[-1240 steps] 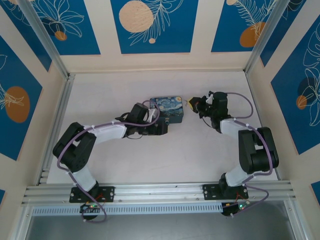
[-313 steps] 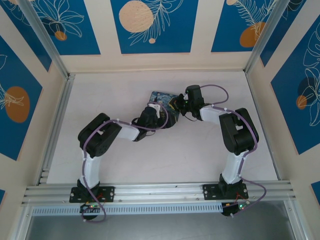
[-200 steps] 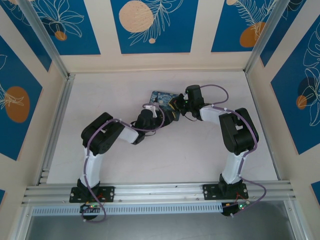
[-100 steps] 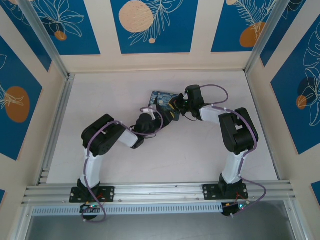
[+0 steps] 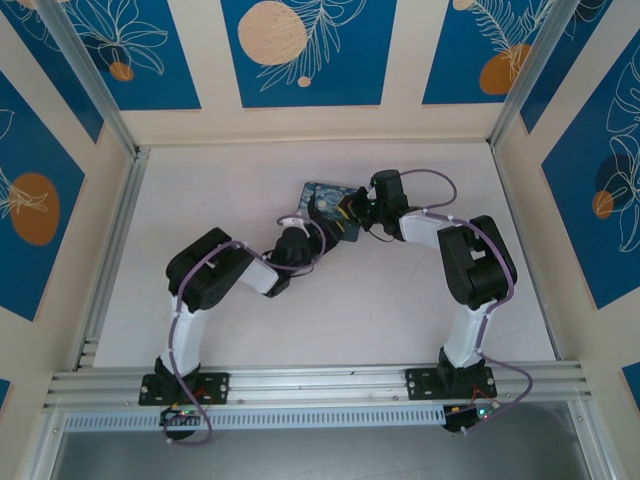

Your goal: Unlock the padlock with the key

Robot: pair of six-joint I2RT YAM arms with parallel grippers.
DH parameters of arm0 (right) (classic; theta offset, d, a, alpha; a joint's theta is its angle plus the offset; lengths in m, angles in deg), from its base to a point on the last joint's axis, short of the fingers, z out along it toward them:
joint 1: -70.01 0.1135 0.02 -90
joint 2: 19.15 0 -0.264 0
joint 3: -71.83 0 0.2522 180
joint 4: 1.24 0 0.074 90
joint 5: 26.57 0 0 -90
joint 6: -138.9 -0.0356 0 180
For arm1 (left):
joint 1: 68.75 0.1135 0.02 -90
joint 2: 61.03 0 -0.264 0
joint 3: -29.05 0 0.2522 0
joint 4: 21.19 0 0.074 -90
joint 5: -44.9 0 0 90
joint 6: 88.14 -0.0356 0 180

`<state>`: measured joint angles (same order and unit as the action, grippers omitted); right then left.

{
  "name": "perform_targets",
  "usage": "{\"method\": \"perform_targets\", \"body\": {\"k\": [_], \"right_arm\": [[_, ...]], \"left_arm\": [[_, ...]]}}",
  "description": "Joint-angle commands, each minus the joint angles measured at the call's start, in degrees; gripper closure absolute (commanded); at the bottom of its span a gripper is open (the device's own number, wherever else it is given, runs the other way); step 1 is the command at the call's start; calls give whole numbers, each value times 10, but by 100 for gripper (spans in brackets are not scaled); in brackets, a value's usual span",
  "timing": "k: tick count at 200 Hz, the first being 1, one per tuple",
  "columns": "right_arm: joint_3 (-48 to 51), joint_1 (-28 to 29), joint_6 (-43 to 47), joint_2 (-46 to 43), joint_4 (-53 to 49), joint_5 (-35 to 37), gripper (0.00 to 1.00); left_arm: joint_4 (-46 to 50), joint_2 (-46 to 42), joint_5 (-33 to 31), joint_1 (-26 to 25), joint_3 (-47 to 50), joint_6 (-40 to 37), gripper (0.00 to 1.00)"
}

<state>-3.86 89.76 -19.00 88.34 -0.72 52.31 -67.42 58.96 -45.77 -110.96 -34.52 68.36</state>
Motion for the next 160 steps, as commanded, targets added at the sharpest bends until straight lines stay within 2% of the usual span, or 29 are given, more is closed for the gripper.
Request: {"method": "perform_targets", "body": {"k": [1, 27, 75, 109, 132, 160], "right_arm": [[0, 3, -4, 23, -39, -1, 100], [1, 3, -5, 25, -37, -1, 100], [3, 3, -7, 28, -34, -3, 100], [5, 3, -7, 27, -32, -3, 100], [5, 3, -7, 28, -32, -3, 100], [7, 2, -7, 27, -31, -4, 100]], "left_arm": [[40, 25, -21, -13, -23, -12, 36], [71, 24, -41, -25, -29, -22, 38], [121, 24, -97, -29, -29, -5, 49], [141, 26, -109, -29, -37, -3, 55], [147, 30, -118, -28, -36, 8, 54], [137, 33, -120, -27, -26, 25, 44]]}}
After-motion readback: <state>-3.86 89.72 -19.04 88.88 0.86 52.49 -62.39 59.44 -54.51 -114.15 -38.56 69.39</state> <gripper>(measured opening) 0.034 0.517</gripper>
